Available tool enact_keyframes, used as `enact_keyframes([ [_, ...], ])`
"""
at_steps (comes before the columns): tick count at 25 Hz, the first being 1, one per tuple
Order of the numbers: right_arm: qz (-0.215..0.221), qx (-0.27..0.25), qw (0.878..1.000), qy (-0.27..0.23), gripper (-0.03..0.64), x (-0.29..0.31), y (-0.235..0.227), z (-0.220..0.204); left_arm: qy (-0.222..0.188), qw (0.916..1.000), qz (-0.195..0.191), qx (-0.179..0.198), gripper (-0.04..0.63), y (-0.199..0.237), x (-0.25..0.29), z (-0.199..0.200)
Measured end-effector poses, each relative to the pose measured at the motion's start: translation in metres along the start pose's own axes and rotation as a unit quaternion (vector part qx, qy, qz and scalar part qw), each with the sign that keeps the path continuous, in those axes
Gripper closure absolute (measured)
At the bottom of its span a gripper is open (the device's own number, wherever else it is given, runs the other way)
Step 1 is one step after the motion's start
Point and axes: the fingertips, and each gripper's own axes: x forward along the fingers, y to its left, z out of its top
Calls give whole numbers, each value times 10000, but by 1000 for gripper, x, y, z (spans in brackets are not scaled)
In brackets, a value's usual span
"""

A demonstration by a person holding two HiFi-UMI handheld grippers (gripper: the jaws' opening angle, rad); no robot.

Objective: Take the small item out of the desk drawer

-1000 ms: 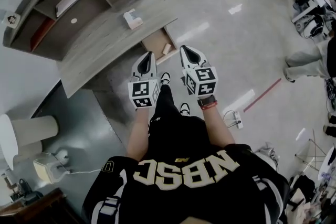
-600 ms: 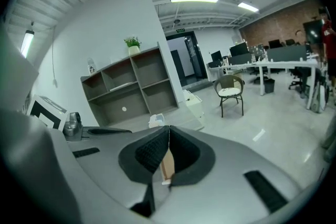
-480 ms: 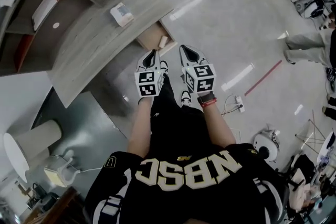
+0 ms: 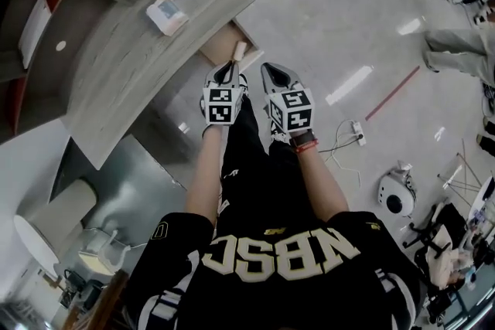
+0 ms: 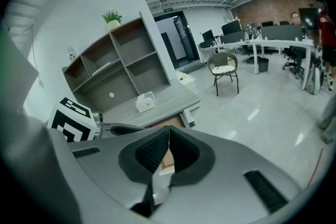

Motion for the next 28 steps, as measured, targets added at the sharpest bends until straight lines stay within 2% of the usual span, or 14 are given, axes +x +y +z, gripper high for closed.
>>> enact_keyframes([
  [4, -121, 113, 9998, 128, 607, 20, -10, -11, 195, 9997, -150, 17, 569, 8, 35, -15],
  [15, -303, 462, 9975, 432, 607, 66, -41, -40, 1046, 9937, -405, 28, 498, 24, 121, -75],
  [22, -382, 559, 9963, 533, 607, 85, -55, -53, 1467, 9873, -605, -14, 394, 26, 159, -107],
  [28, -492, 686, 9947, 586, 607, 90, -67, -65, 1725, 9836, -520, 43, 383, 32, 188, -128],
])
